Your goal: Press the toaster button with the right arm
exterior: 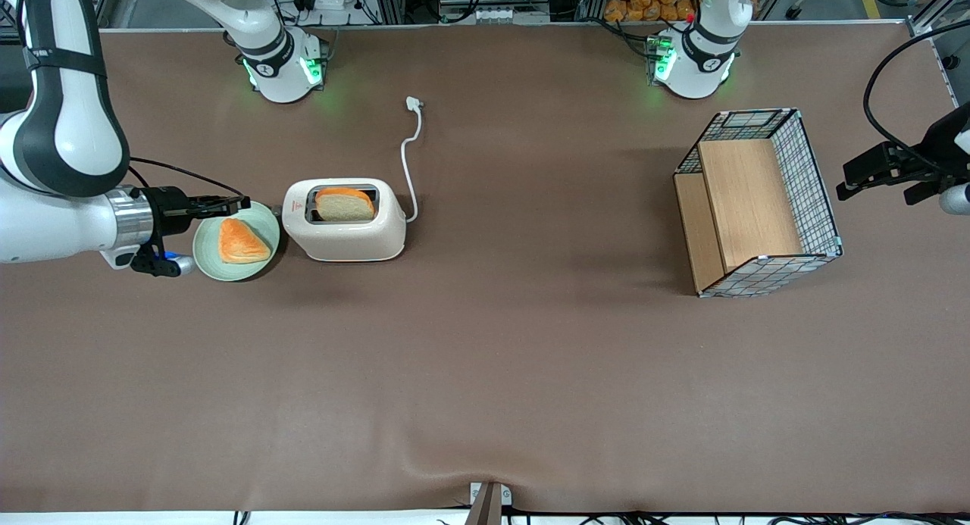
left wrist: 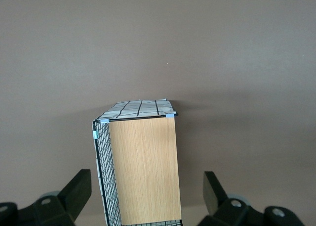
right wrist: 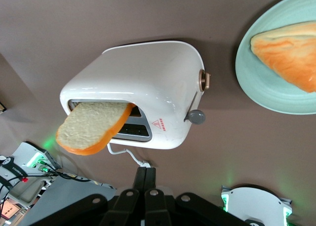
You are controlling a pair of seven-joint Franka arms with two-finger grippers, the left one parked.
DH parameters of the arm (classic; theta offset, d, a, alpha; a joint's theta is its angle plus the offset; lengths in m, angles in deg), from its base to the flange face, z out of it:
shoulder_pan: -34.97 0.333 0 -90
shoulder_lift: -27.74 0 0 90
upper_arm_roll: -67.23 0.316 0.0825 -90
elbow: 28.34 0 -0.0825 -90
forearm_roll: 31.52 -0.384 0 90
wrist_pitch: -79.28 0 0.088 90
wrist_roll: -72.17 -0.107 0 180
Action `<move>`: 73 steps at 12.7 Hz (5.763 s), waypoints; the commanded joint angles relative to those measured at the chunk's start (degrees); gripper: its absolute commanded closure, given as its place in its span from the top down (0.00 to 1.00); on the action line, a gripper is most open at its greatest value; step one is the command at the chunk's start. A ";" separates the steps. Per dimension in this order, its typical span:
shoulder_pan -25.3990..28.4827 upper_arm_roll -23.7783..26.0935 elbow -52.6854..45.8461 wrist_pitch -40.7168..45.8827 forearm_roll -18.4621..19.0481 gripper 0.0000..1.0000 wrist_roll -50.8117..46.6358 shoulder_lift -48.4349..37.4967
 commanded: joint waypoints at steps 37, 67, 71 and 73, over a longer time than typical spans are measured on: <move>-9.43 0.28 14.23 -13.65 -16.32 0.00 22.07 16.39; -5.93 -0.60 -2.64 -2.73 -2.04 1.00 11.97 9.65; -1.97 -0.51 2.09 -11.96 7.21 1.00 13.10 1.03; -0.82 -0.42 2.19 -16.88 16.41 1.00 15.65 -3.19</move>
